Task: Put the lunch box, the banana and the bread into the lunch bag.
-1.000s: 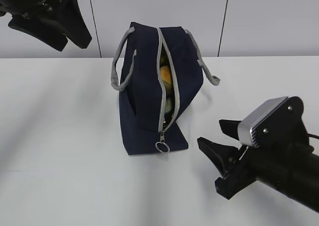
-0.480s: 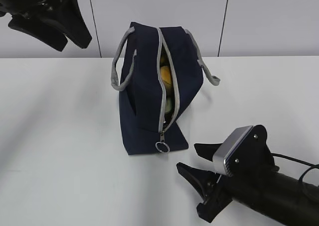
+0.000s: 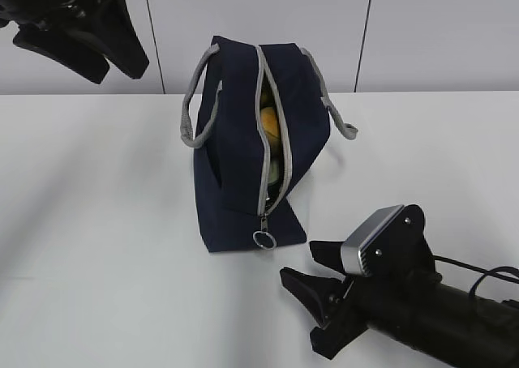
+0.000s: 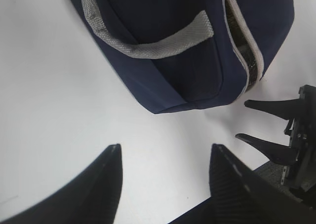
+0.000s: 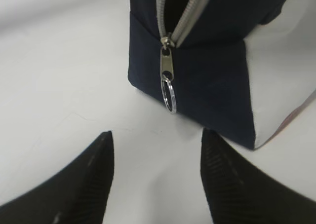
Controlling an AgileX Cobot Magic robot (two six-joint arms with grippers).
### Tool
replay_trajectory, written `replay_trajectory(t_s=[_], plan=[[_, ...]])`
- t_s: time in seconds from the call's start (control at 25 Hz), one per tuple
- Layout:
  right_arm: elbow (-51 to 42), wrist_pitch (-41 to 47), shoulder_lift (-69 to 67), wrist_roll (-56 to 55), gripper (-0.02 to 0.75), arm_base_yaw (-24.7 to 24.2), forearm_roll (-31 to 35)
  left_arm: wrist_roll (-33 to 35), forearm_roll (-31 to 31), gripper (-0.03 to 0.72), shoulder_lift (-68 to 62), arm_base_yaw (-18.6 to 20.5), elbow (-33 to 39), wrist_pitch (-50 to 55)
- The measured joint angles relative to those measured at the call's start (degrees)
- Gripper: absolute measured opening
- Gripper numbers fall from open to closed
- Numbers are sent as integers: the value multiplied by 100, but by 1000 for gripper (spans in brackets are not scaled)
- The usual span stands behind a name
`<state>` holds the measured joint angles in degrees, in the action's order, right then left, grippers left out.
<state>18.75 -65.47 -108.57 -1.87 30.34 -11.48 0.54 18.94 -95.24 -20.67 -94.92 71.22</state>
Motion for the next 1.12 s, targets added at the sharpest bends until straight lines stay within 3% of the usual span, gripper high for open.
replay_trajectory(t_s=[0.36,0.76,1.12], plan=[[542,12,-289,-189,398,0,-217,0,0,425,0,0,0,0],[998,845,-314,-211,391,0,-244,0,0,425,0,0,0,0],[1269,950,-558,-334,391,0,-248,0,0,424,0,0,0,0]])
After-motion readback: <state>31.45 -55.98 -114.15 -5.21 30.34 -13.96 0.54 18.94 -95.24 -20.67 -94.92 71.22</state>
